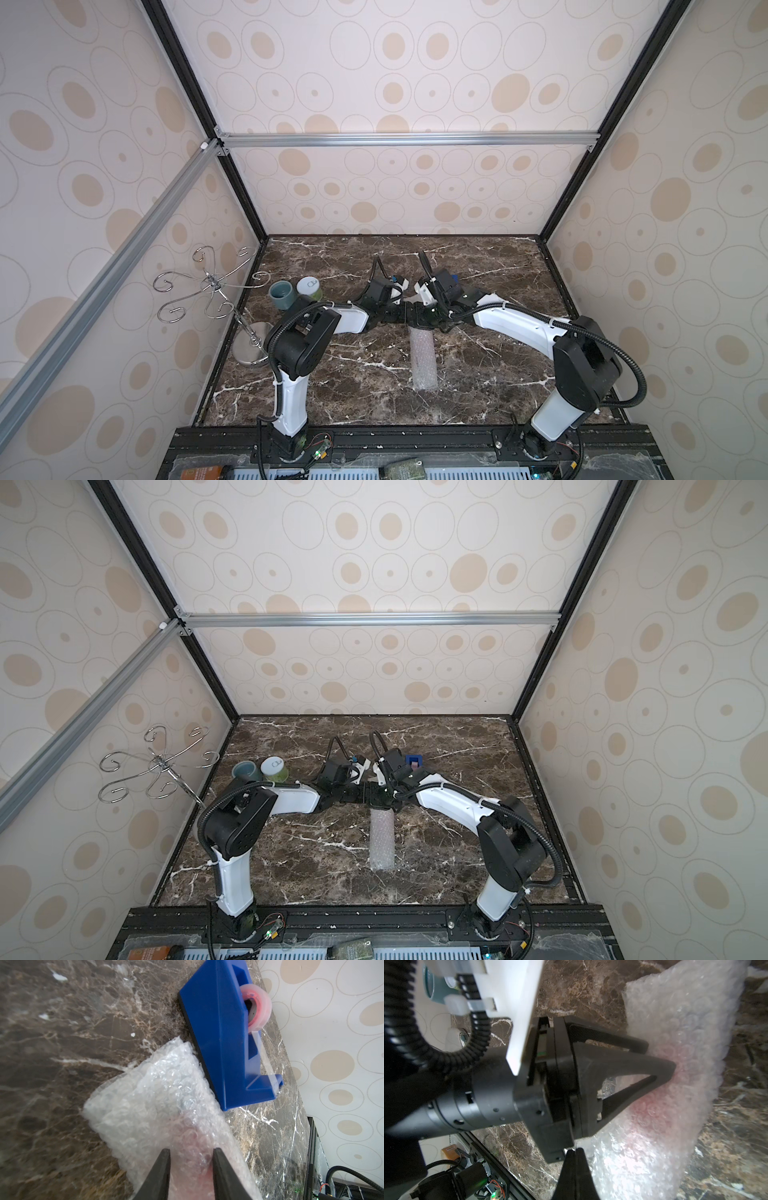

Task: Wrap wine bottles in bubble wrap
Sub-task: Stick the tape on the bubble wrap.

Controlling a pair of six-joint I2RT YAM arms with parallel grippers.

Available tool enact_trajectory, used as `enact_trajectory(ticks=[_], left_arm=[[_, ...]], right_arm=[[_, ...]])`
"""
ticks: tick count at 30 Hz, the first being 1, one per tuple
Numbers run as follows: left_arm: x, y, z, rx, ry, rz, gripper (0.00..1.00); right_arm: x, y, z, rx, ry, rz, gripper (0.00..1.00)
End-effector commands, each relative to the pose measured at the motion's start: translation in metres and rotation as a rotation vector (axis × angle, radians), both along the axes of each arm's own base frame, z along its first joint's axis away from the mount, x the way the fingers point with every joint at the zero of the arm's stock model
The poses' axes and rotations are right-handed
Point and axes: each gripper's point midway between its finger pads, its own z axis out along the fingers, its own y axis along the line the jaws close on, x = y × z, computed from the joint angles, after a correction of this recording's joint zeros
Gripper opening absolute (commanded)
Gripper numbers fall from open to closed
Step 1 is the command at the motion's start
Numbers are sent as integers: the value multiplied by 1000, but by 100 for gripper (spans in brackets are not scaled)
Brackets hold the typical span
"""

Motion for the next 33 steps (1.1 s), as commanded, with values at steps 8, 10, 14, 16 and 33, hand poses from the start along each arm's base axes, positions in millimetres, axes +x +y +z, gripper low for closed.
enact_trajectory(ticks=[8,10,14,16,33], left_arm=[[-16,8,-21,48,67,-14,34],[-16,7,-21,48,64,-17,34],[-16,7,-21,48,65,-20,34],[-16,7,-20,47,61,-21,34],[-15,6,-14,42,46,-28,34]], right_arm=[[-12,-15,-4,-28,-17,-49,0],[-14,-20,-9,-48,-13,-56,0],[-17,-29,-19,-96,-4,-67,0],[-18,-31,-23,-116,-1,-66,0],[-9,-37,-54,-242,32,-47,6]])
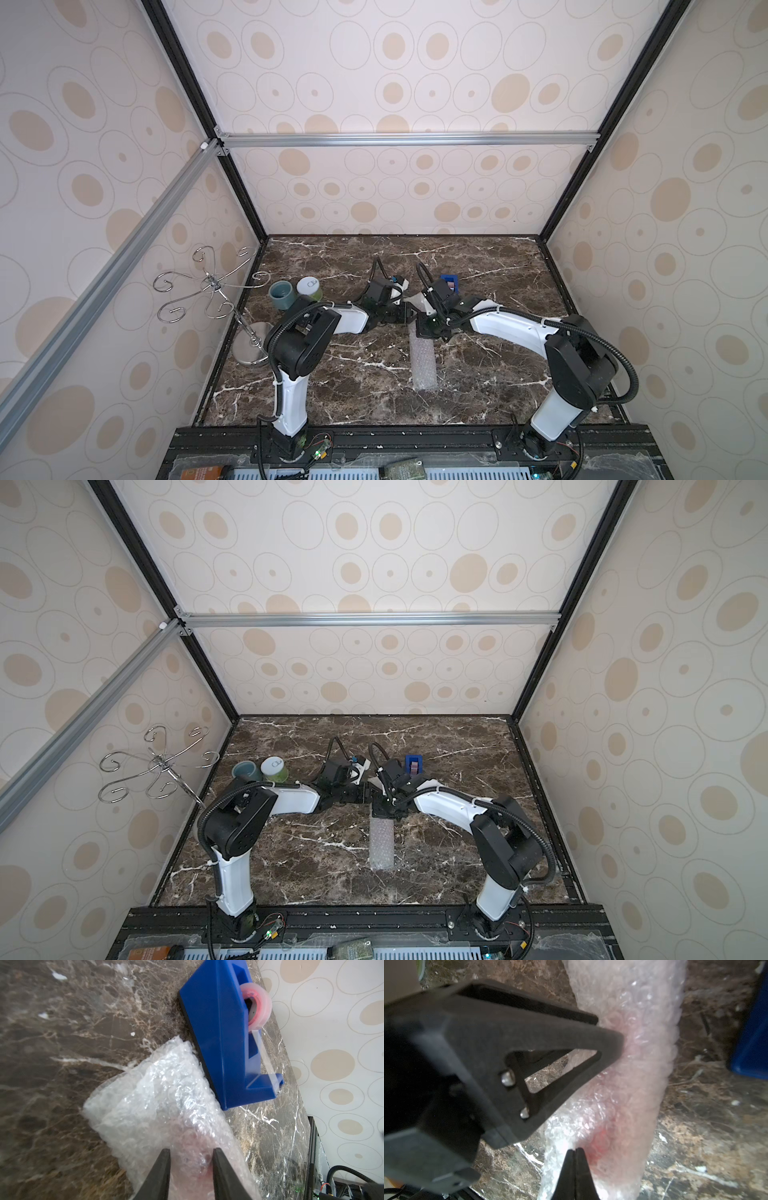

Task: Wrap wine bottles in bubble wrap
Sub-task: Stick the tape on the bubble wrap.

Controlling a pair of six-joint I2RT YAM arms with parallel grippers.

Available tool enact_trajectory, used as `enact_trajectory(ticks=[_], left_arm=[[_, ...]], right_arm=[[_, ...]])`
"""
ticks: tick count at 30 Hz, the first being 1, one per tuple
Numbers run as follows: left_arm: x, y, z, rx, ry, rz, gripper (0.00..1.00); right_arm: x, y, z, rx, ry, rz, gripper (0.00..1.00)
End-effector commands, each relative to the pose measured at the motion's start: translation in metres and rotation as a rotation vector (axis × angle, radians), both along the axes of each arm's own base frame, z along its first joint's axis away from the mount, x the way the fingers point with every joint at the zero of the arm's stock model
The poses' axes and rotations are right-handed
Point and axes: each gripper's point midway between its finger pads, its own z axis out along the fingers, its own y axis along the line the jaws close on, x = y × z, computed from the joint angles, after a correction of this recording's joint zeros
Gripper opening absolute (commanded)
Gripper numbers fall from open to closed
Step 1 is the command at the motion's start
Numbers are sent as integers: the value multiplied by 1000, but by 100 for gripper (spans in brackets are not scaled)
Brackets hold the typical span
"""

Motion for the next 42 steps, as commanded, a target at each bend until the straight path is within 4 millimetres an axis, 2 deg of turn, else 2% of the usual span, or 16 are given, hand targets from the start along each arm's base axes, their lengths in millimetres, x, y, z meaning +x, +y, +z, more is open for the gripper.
enact_trajectory(ticks=[1,4,7,11,15,19,23,29,33,37,40,42], left_arm=[[-14,6,-12,40,44,-27,34],[-18,8,-15,55,61,-29,34],[-17,8,-13,54,61,-29,34],[-17,8,-9,52,53,-29,35],[-16,8,-8,56,49,-32,35],[-16,7,-9,54,50,-33,35],[-16,8,-9,55,51,-32,35],[-17,8,-3,56,40,-38,36],[-16,6,17,23,1,-55,40],[-13,6,49,-69,-48,-60,43],[-9,19,68,-112,-82,-28,44],[-10,32,71,-121,-88,-1,44]], right_arm=[[-2,-12,-12,-85,16,-4,7],[-3,-18,-9,-115,4,-12,14],[-4,-24,0,-138,-13,-19,31],[-8,-30,15,-152,-39,-33,39],[-10,-32,28,-139,-52,-45,53],[-8,-30,31,-132,-61,-47,55],[-2,-20,28,-113,-51,-30,55],[2,-14,6,-139,-16,-16,56],[-5,-17,-7,-151,21,-10,50],[-9,-23,-15,-179,32,-5,47],[-12,-30,-14,-212,33,3,50],[-12,-33,-10,-223,22,5,52]])
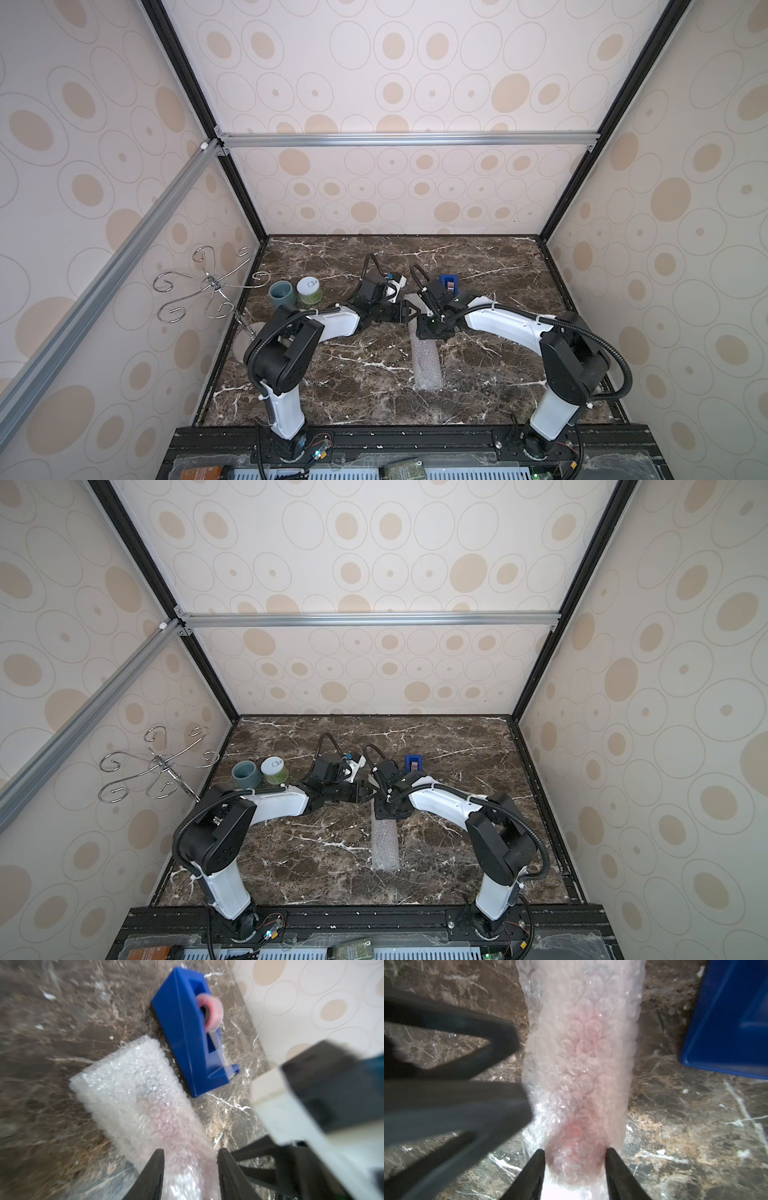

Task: Wrap wine bottles in bubble wrap
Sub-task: Stick the tape on the bubble wrap.

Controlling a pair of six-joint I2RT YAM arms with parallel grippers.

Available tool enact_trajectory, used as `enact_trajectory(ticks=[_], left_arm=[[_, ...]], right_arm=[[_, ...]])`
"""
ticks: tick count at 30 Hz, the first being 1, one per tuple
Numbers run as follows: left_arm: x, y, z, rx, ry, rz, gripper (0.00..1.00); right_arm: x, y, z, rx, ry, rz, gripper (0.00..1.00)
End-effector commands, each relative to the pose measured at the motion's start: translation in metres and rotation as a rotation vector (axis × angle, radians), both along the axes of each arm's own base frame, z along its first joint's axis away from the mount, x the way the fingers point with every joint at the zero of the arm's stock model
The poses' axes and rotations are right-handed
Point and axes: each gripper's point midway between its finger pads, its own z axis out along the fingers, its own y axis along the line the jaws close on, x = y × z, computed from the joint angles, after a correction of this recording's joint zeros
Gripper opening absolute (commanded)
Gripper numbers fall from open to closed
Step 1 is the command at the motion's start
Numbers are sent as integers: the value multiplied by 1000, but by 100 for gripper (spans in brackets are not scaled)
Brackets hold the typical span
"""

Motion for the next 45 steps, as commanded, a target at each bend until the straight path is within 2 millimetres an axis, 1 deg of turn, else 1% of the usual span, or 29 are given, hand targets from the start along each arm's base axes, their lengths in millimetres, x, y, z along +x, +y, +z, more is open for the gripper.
enact_trajectory(ticks=[1,2,4,7,11,13,15,18,20,26,29,38,45], left_arm=[[3,19,18,-55,-30,39,43],[2,26,15,-59,-12,60,44],[-5,38,3,-80,53,104,43],[-20,43,-9,-170,137,138,42],[-41,43,-14,-357,238,162,40],[-48,43,-12,-427,263,166,39],[-54,41,-15,-453,293,160,39],[-61,34,-23,-440,318,144,40],[-63,32,-25,-438,324,143,41],[-65,26,-22,-481,339,133,44],[-66,25,-30,-474,358,141,46],[-69,18,-41,-474,389,139,49],[-70,12,-41,-526,409,131,51]], right_arm=[[-10,-15,1,-56,9,11,53],[-10,-15,3,-58,4,14,53],[-11,-16,5,-58,0,23,53],[-13,-16,-1,-60,17,28,53],[-17,-18,-11,-76,43,30,53],[-18,-21,-13,-87,43,31,53],[-19,-24,-14,-101,39,34,53],[-19,-27,-15,-117,38,36,53],[-18,-26,-16,-114,38,34,53],[-18,-24,-19,-108,44,36,53],[-19,-24,-21,-109,49,35,52],[-18,-22,-21,-100,46,35,52],[-19,-21,-23,-91,50,33,51]])
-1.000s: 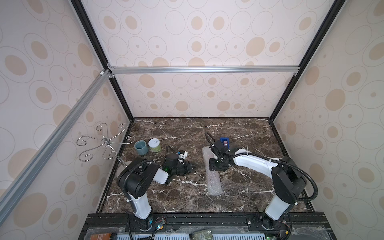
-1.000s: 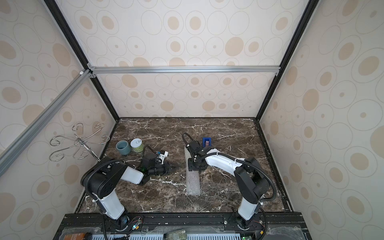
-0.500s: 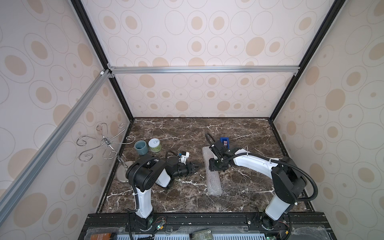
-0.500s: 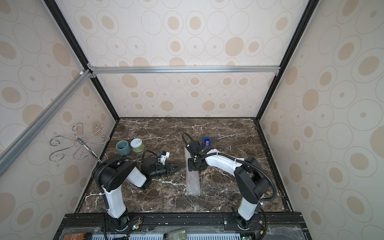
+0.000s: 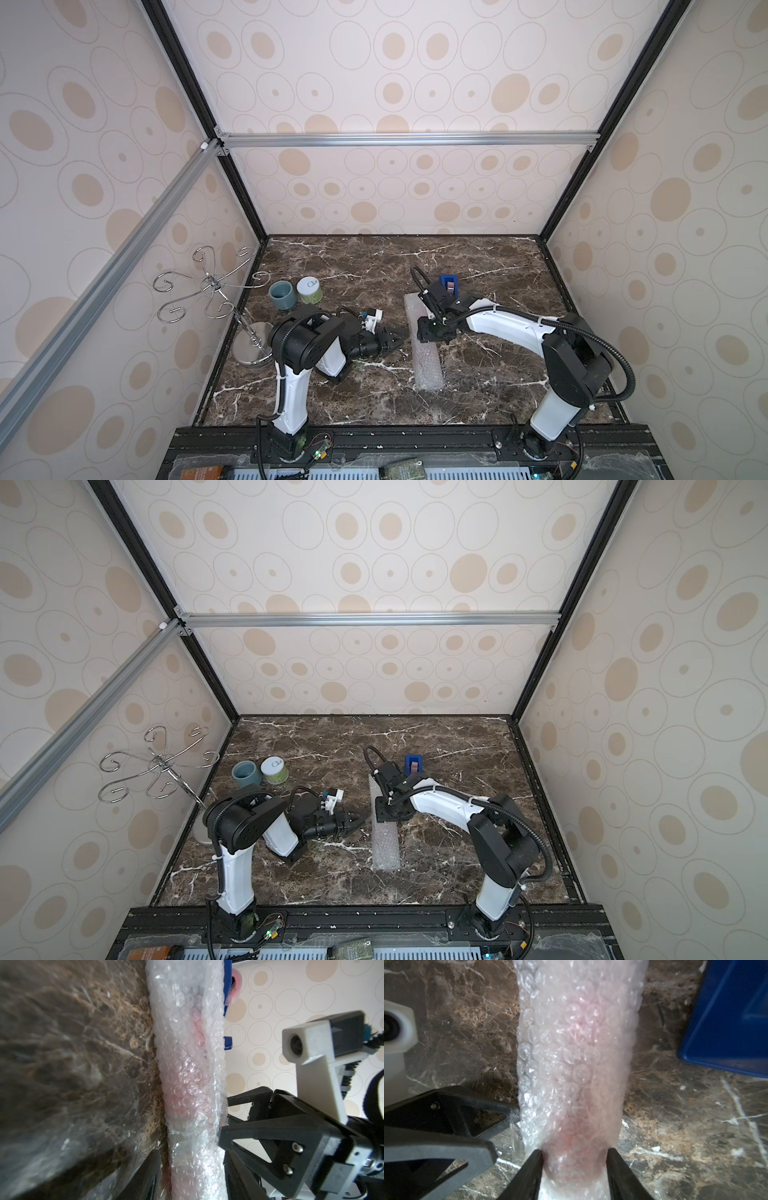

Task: Wrap wine bottles in bubble wrap
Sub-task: Stick the tape on the bubble wrap, then adjust the bubble wrap at the center of the board.

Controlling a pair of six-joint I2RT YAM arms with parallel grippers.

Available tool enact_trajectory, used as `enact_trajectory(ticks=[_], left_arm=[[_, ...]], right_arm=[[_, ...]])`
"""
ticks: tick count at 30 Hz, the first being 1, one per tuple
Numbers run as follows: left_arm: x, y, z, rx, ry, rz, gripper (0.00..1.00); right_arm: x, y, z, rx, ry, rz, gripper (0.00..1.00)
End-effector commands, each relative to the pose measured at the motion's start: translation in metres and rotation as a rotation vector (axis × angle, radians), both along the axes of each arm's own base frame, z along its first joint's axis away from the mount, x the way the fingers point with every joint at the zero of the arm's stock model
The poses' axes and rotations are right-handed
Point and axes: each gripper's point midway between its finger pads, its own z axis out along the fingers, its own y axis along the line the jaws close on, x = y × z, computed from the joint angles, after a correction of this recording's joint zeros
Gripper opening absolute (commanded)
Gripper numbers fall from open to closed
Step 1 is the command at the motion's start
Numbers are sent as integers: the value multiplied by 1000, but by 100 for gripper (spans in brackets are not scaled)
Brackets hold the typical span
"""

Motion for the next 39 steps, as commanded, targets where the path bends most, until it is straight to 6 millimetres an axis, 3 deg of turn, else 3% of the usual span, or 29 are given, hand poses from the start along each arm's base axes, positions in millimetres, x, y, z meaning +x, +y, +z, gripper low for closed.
enact_trajectory(ticks=[1,13,22,29,35,39], left_arm=[[5,-8,16,-73,-18,1,52],[11,-16,34,-163,-35,-9,51],[7,-6,32,-159,-30,16,28],[2,1,29,-157,-23,32,17],[2,3,28,-154,-27,36,0],[3,3,29,-153,-30,43,0]], right_arm=[[-15,-16,-20,-78,61,-5,51],[-15,-17,-19,-75,57,-7,51],[-14,-17,-18,-78,50,-7,51],[-14,-18,-16,-79,48,-8,52],[-12,-19,5,-55,3,-9,59],[-19,-22,21,-37,-16,-14,63]])
